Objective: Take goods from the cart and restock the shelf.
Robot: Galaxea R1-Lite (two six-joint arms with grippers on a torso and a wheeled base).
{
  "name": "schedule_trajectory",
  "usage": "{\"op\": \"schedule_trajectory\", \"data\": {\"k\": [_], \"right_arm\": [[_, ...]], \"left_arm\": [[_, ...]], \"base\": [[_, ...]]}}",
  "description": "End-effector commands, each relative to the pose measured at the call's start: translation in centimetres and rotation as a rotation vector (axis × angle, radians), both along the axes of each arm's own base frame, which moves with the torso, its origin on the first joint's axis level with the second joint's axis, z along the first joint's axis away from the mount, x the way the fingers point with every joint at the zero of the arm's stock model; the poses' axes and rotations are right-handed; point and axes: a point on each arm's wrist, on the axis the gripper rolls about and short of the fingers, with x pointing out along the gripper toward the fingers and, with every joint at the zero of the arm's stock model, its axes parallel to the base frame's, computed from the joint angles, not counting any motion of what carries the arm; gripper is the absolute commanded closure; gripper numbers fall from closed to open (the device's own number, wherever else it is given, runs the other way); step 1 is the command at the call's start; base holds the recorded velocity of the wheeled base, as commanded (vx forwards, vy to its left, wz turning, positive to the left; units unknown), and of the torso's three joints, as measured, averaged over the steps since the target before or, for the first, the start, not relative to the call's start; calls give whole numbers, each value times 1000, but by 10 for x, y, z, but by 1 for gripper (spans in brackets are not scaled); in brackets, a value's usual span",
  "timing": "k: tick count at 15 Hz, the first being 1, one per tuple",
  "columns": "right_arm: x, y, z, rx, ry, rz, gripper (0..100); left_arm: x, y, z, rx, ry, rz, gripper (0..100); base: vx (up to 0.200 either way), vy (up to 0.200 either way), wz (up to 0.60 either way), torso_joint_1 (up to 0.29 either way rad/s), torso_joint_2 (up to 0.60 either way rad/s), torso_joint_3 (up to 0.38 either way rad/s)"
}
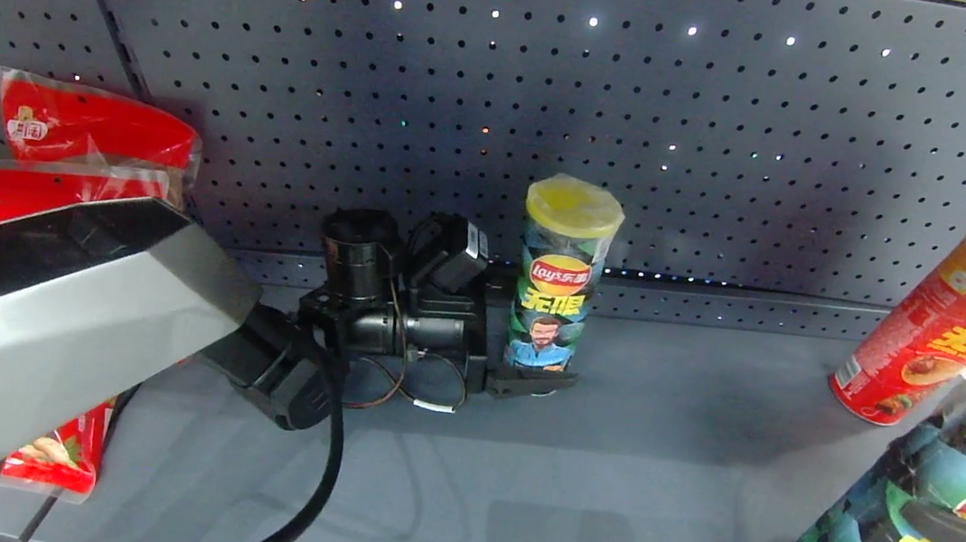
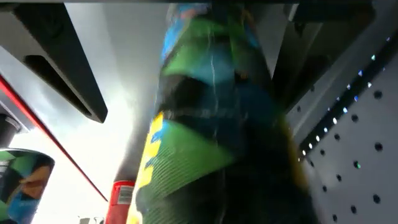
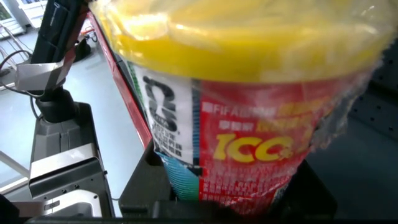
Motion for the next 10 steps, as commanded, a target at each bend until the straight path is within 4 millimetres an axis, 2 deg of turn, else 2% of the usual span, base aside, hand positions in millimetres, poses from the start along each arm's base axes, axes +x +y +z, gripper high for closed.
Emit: {"op": "schedule_trajectory", "data": {"k": [1,5,6,10], "right_arm": [[-2,0,1,0,-10,0,100],[-2,0,0,0,-4,0,100],[-1,0,0,0,-4,-2,100],[-2,0,-2,-1,2,0,100]], "left_arm": [[9,-7,-3,-10,-9,-4,0],[12,-8,-8,-9,-11,15,0],[13,-9,-9,-8,-9,16,100],[10,-12,-5,-16,-25,9,100]], "base": [[0,0,0,0,0,0],[0,0,0,0,0,0],[0,0,0,0,0,0],[0,0,0,0,0,0]]}}
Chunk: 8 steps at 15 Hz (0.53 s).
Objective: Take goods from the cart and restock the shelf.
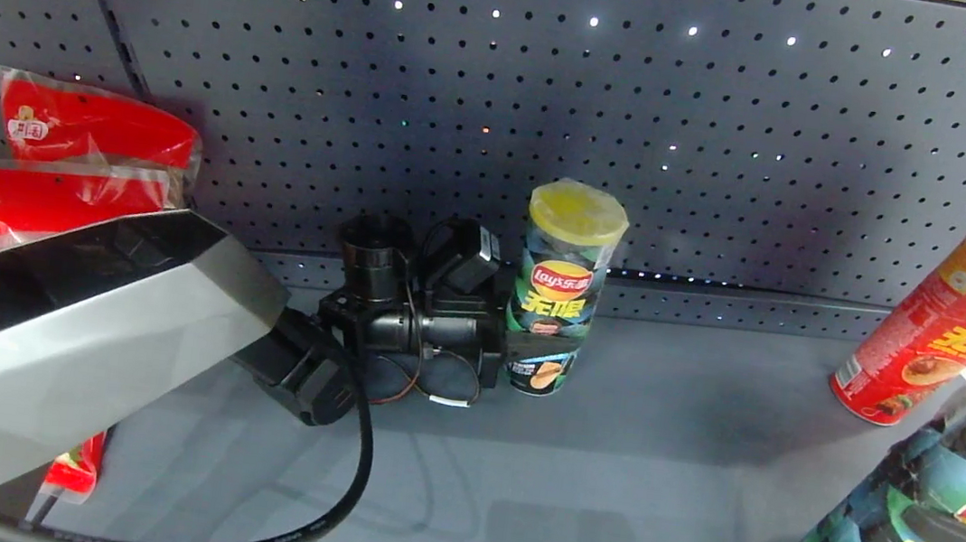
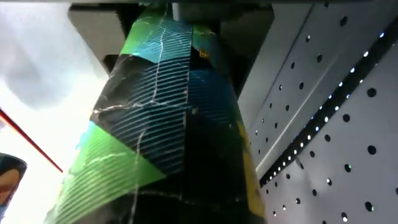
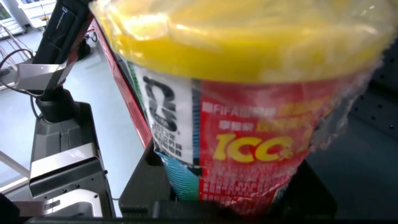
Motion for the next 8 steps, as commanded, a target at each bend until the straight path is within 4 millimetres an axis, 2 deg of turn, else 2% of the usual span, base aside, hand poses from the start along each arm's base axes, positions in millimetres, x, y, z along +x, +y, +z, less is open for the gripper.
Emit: {"op": "schedule_trajectory", "data": {"k": [1,4,6,7,8], "right_arm": [[-1,0,-1,0,2,1,100],[-1,0,-2,0,2,0,100],[-1,0,-2,0,5,0,100],[-1,0,-2,0,7,0,100],[-1,0,-2,0,7,0,100]], "left_arm": [[-6,-2,12,-14,-23,-14,100],[-43,-7,38,-24,-31,-68,100],[-66,-8,39,-11,-5,-67,100],[-87,-4,37,11,34,-39,100],[-96,2,33,27,56,-31,100]], "base": [[0,0,0,0,0,0],[0,0,0,0,0,0],[0,0,0,0,0,0],[0,0,0,0,0,0],[0,0,0,0,0,0]]}}
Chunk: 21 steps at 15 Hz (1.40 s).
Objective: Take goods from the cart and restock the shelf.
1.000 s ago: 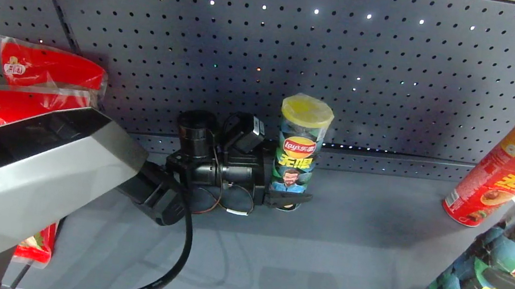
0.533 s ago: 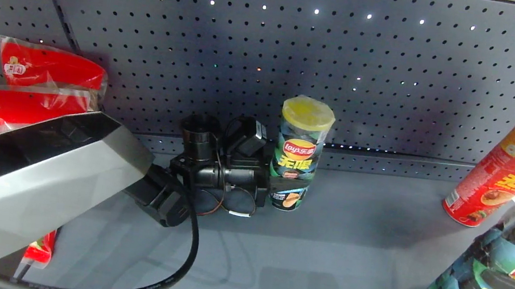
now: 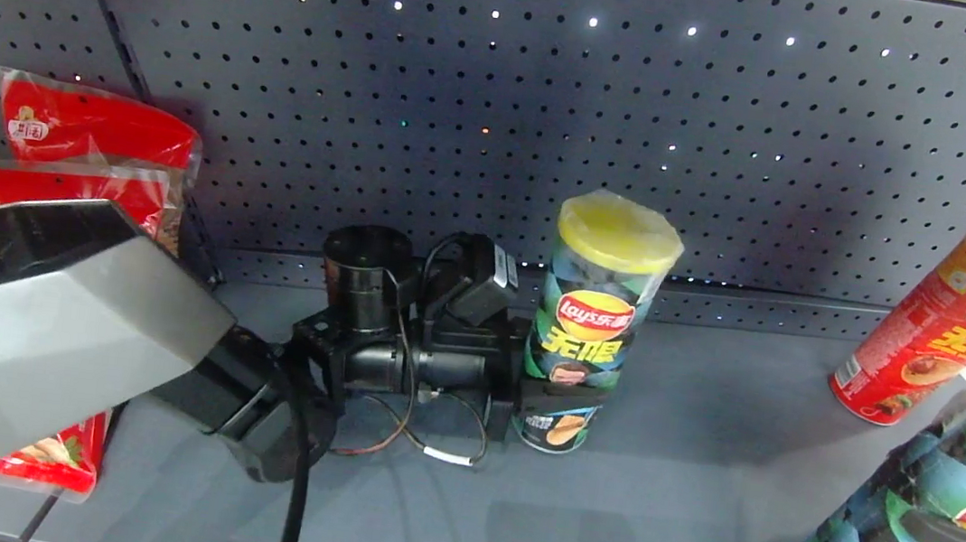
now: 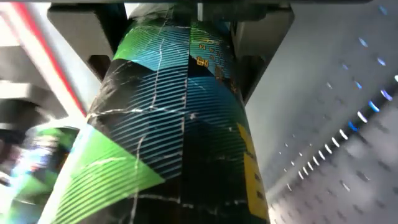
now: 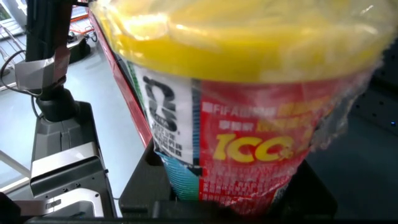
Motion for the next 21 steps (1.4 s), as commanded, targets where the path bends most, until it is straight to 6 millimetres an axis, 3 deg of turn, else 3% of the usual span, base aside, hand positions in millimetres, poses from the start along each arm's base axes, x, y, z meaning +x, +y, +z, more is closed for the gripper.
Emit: {"op": "schedule_trajectory", "data": {"k": [1,4,8,16,21], "right_arm": [[0,0,0,0,-1,1,100],[0,0,0,0,-1,2,100],[0,2,0,0,-3,14,100],[-2,2,-3,0,5,24,100],[-2,3,-3,0,8,24,100]], "left_arm": [[-36,16,7,21,30,4,100],[-49,28,-2,49,65,13,100],[-59,31,-13,84,106,-1,100],[-59,2,-25,71,119,-23,100],[-70,6,-38,95,165,-7,100]], "base": [[0,0,0,0,0,0],[0,0,0,0,0,0],[0,0,0,0,0,0],[0,0,0,0,0,0],[0,0,0,0,0,0]]}}
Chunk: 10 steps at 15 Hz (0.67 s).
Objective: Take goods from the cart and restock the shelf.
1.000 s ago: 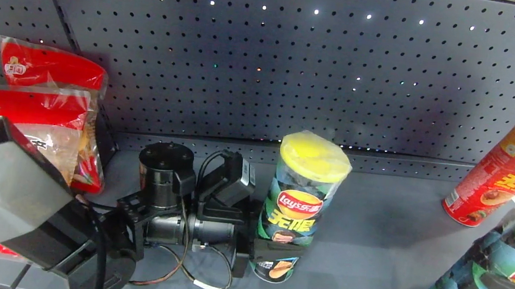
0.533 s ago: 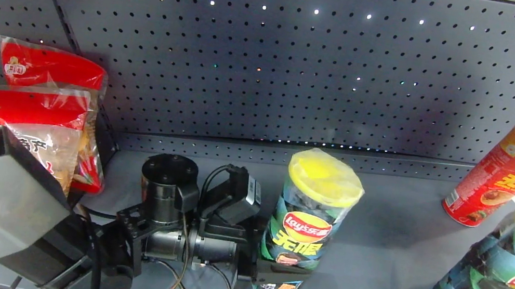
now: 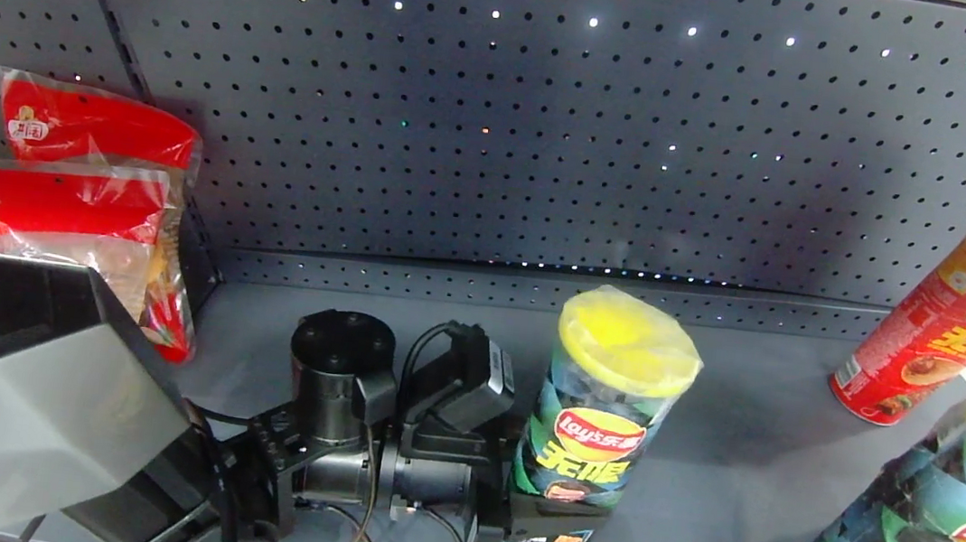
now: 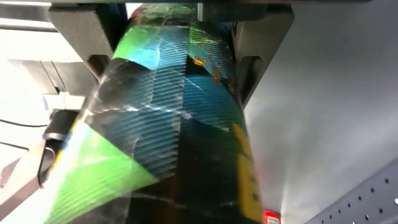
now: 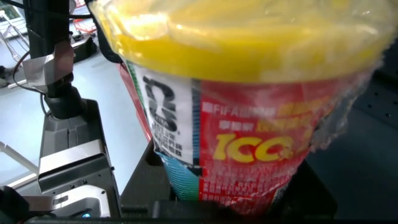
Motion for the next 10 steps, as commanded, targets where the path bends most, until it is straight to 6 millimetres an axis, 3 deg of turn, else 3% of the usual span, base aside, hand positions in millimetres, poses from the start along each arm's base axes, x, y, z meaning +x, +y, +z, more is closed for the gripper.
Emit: {"op": "schedule_trajectory", "data": {"k": [1,10], "right_arm": [[0,0,0,0,2,1,100],[0,0,-1,0,3,1,100]], "left_arm": [[-5,5,-9,30,32,-1,100],[-9,18,-10,48,49,19,100]], "base": [[0,0,0,0,0,0],[0,0,0,0,0,0]]}}
